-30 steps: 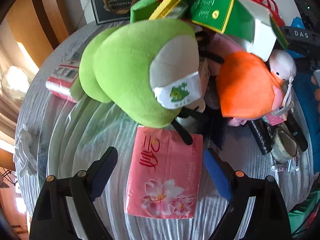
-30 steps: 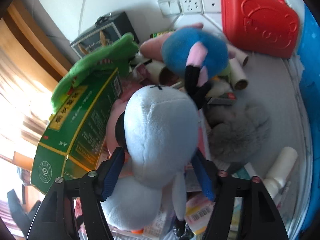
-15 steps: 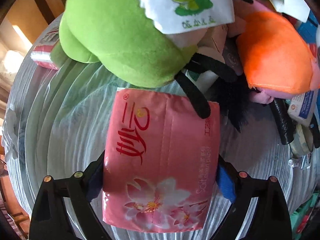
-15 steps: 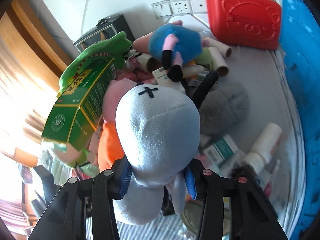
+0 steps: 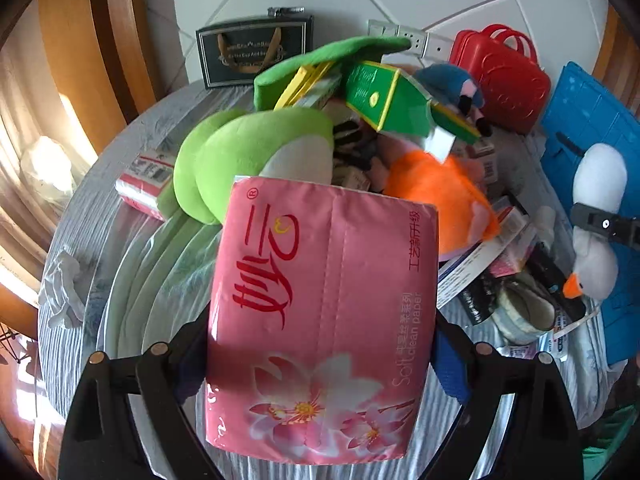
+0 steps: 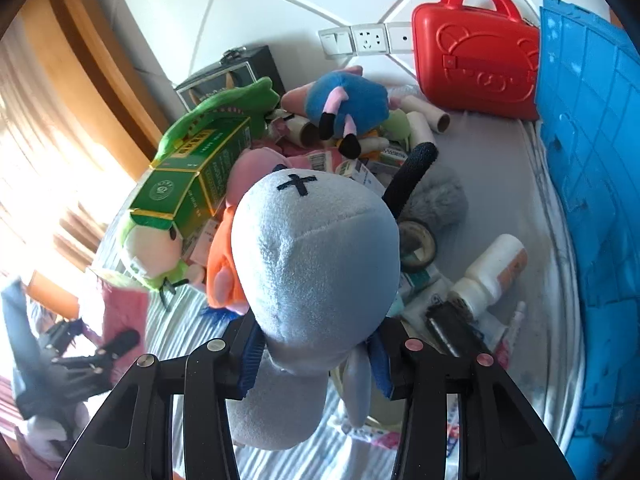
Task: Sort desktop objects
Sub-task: 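Lift the tissue pack and white plush and carry them over the bin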
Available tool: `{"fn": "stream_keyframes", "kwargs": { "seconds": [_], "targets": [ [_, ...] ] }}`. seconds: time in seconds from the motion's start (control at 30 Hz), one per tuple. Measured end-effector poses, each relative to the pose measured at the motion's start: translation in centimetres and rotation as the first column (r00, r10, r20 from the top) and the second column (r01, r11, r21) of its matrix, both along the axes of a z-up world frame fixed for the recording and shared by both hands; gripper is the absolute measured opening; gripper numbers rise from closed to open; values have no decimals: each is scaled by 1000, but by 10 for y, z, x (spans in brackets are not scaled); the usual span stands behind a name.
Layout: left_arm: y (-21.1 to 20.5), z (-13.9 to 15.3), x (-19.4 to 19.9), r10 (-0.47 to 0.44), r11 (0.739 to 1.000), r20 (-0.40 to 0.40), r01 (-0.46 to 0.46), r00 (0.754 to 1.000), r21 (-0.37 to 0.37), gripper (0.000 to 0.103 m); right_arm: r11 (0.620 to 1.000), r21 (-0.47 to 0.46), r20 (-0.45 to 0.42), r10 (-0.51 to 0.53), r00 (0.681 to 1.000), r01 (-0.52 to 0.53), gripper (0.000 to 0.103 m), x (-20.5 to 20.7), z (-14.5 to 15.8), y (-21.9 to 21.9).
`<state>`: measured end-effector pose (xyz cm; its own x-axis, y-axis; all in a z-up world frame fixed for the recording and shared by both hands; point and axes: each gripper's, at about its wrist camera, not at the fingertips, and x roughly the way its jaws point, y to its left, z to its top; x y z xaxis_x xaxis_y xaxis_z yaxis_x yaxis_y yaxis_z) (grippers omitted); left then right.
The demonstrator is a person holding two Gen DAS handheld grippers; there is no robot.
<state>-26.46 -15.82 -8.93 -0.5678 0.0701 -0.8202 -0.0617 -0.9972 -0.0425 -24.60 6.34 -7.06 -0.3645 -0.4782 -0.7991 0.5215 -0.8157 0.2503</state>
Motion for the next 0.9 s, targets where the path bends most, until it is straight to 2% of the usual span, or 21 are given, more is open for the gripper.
{"fn": "stream_keyframes", "kwargs": {
  "seconds": [0.23, 0.43, 0.7, 0.9],
  "targets": [
    [38, 48, 25, -19, 1000, -113, 19, 993, -6, 92, 999, 12, -121, 47, 992, -45, 44, 27, 28, 22],
    [64, 78, 38, -90, 996, -187, 88, 978, -23, 92, 1000, -5, -212, 29, 977, -30, 44, 51, 62, 46],
    [85, 121, 58, -196, 980, -306, 198, 932, -24, 92, 998, -12, -301, -66, 951, 65, 44, 83, 110, 63],
    [106, 147, 67, -269, 955, -374, 295, 887, 14, 92, 988, -13, -372, -148, 916, 154, 44, 114, 151, 87]
  ]
}}
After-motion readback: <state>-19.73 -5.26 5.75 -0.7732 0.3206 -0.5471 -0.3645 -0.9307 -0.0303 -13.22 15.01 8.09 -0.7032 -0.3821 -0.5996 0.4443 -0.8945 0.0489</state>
